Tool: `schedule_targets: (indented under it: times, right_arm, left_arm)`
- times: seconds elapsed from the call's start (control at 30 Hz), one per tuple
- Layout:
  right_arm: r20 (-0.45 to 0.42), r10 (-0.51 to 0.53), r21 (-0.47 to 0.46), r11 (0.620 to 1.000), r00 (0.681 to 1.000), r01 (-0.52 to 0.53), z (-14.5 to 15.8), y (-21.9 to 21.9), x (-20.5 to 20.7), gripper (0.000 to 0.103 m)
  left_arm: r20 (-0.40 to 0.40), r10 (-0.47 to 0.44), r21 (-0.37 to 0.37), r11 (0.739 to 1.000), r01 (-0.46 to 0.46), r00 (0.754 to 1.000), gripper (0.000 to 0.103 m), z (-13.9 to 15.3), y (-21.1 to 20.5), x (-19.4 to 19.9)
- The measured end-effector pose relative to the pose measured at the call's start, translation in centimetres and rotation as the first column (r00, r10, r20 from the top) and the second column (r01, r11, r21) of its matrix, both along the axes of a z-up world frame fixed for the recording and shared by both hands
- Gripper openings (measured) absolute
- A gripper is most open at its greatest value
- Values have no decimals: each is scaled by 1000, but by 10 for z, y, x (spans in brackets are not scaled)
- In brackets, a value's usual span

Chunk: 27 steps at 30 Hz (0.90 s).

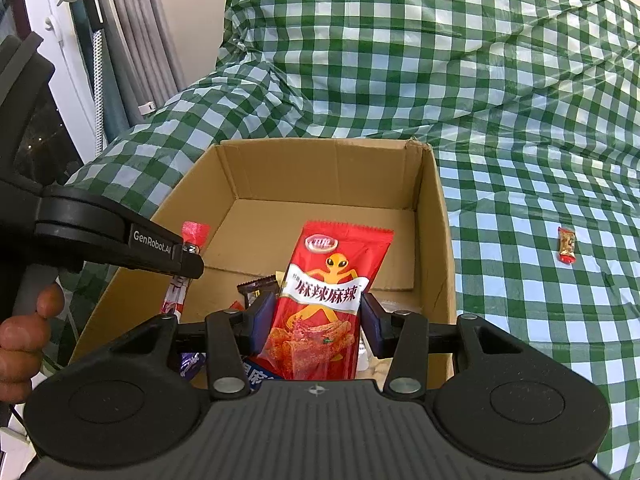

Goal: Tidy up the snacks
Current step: 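Open both tools to drop the stick and spicy-strip pack into the box, then lift both open tools up and back from the box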

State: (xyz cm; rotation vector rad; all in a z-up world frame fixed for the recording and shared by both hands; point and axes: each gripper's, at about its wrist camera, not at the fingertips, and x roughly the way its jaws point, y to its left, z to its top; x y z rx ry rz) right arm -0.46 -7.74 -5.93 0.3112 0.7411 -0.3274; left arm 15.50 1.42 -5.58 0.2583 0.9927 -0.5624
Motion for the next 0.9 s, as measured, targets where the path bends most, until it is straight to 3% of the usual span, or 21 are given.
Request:
schedule_targets:
  times: [0.03, 0.07, 0.13, 0.2, 0.33, 0.53, 0.9]
  right_arm:
    - [8, -9, -5, 1000, 1000, 9, 2, -2, 1, 72]
    - [18, -21, -16, 1000, 1000, 21, 5, -3, 1, 79]
    - [41, -29, -46, 998, 999, 31, 12, -5, 0, 86]
    - [42, -32, -59, 998, 999, 34, 18, -6, -2, 89]
    - [5, -49, -18, 999, 999, 50, 23, -1, -18, 94]
    - [-28, -32, -14, 999, 999, 31, 32, 31, -56, 97]
    - [54, -30, -94, 995, 998, 35, 69, 84, -118, 101]
  left_arm:
    - [12, 3, -5, 1000, -3, 1000, 59, 4, 0, 1]
    - [30, 11, -15, 1000, -11, 999, 90, 7, 2, 1]
    - [90, 30, -35, 999, -27, 995, 103, 16, 6, -4]
    - [117, 18, -19, 1000, -16, 993, 103, 21, 7, -11]
    - [89, -27, 30, 999, 25, 996, 103, 19, 14, -29]
    - [71, -22, 38, 999, 19, 997, 103, 29, 45, -66]
    - [171, -33, -10, 999, 35, 985, 103, 69, 91, -142]
